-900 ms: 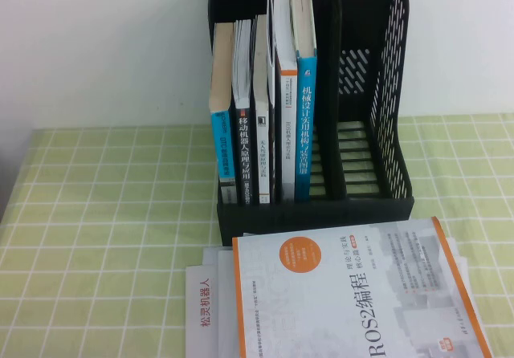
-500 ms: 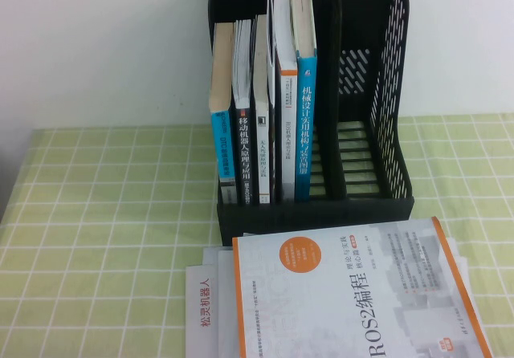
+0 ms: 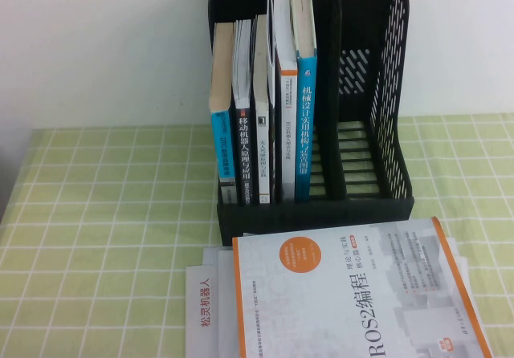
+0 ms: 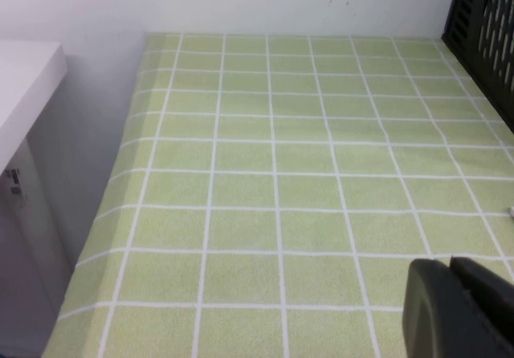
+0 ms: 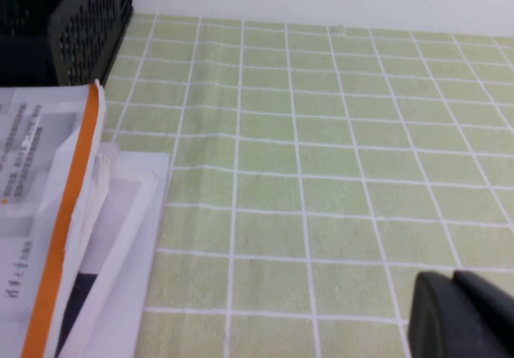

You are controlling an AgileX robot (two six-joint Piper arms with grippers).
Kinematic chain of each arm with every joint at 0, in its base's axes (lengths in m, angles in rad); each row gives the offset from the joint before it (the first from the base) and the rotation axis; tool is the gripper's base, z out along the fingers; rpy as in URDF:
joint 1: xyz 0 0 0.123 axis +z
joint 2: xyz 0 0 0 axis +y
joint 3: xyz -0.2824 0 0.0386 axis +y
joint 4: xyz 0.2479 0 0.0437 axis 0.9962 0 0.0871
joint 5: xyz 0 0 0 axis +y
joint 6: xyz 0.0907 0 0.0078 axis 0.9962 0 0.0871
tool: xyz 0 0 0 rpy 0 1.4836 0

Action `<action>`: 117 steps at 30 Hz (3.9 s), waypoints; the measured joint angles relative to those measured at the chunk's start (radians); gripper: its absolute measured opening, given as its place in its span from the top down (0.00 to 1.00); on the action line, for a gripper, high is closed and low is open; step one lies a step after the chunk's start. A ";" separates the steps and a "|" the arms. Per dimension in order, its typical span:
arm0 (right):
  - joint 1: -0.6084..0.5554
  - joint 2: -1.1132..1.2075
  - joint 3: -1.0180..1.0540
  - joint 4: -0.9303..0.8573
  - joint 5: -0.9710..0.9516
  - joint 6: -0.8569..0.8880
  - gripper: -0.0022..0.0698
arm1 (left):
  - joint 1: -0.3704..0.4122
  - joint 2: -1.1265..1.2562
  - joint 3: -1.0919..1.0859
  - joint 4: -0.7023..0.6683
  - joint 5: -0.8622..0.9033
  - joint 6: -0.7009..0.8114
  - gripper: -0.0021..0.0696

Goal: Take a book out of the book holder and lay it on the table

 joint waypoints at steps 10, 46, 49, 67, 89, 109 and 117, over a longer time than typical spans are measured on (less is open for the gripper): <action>0.000 0.000 0.000 0.000 0.000 0.000 0.97 | 0.000 0.059 0.000 0.000 -0.006 0.021 0.97; 0.000 0.000 0.001 0.000 -0.085 0.004 0.97 | -0.017 0.099 0.008 0.017 -0.215 0.028 0.97; 0.000 0.000 0.001 0.006 -0.230 0.004 0.97 | -0.017 0.099 0.008 0.022 -0.435 0.034 0.97; 0.000 0.000 0.001 0.004 -0.895 0.001 0.97 | -0.019 0.099 0.008 0.045 -1.134 0.031 0.97; 0.000 0.000 -0.241 0.303 -0.453 -0.133 0.97 | -0.019 0.116 -0.433 0.342 -0.513 -0.121 0.97; 0.000 0.345 -0.532 0.141 0.443 -0.513 0.97 | -0.019 0.266 -0.464 -0.026 -0.112 -0.311 0.97; 0.000 0.442 -0.532 0.111 0.158 -0.532 0.97 | -0.114 0.555 -0.464 -0.316 -0.168 -0.097 0.97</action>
